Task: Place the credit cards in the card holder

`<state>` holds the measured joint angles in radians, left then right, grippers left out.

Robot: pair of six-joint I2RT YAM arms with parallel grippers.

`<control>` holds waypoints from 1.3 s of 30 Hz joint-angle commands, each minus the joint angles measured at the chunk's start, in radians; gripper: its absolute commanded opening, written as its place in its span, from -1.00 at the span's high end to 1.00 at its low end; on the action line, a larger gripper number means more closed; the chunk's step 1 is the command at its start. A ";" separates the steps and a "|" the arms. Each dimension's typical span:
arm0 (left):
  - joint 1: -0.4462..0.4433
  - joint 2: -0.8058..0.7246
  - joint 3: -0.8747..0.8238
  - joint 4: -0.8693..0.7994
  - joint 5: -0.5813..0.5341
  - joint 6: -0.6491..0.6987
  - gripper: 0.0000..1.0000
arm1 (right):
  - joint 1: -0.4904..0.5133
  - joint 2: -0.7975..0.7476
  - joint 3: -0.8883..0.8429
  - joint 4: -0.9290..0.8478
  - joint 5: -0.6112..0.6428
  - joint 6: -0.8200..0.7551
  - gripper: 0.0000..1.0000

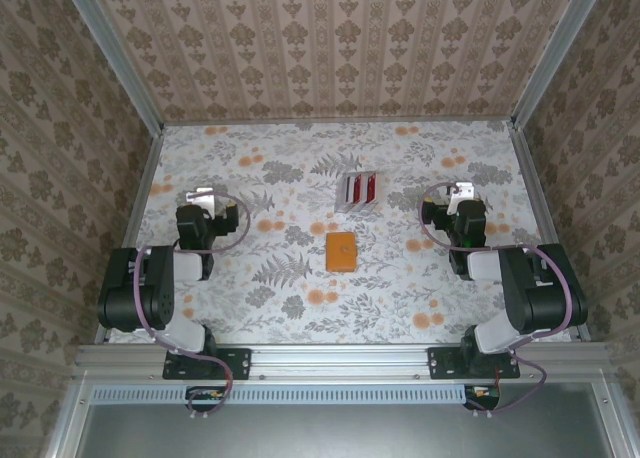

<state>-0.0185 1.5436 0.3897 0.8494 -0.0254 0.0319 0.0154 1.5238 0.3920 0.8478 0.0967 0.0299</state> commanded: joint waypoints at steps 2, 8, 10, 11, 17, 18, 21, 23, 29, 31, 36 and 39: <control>-0.003 -0.008 0.018 -0.001 -0.002 0.019 -1.00 | 0.000 0.003 0.019 -0.001 -0.011 0.010 -1.00; 0.005 -0.009 0.016 0.001 0.003 0.012 -1.00 | 0.000 -0.004 0.013 0.005 -0.006 0.014 -1.00; 0.005 -0.010 0.015 0.002 0.001 0.011 -1.00 | 0.000 -0.034 0.013 -0.022 0.007 0.022 -1.00; 0.005 -0.010 0.014 0.004 -0.006 0.008 -1.00 | 0.000 -0.056 0.016 -0.047 0.012 0.021 -1.00; 0.005 -0.011 0.011 0.009 -0.011 0.006 -1.00 | 0.000 -0.178 0.017 -0.162 0.041 0.045 -1.00; 0.005 -0.013 0.013 0.008 -0.019 0.006 -1.00 | 0.000 -0.204 0.012 -0.187 0.056 0.065 -1.00; 0.002 -0.054 0.029 -0.061 -0.108 -0.030 -1.00 | 0.000 -0.319 0.019 -0.322 0.080 0.140 -1.00; 0.002 -0.100 0.059 -0.157 -0.125 -0.034 -1.00 | 0.000 -0.404 0.047 -0.451 0.106 0.189 -1.00; -0.004 -0.178 0.205 -0.521 -0.247 -0.143 -1.00 | -0.041 -0.461 0.090 -0.724 0.322 0.477 -1.00; -0.004 -0.180 0.272 -0.657 -0.305 -0.217 -1.00 | -0.043 -0.462 0.101 -0.735 0.252 0.458 -1.00; -0.010 -0.179 0.393 -0.864 -0.149 -0.287 -1.00 | -0.032 -0.452 0.117 -0.696 0.034 0.406 -1.00; -0.049 -0.194 0.438 -0.947 -0.048 -0.321 -1.00 | -0.002 -0.425 0.174 -0.756 -0.048 0.381 -1.00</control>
<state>-0.0292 1.3769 0.7811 0.0822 -0.1841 -0.2123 -0.0090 1.0771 0.5060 0.1486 0.1780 0.4263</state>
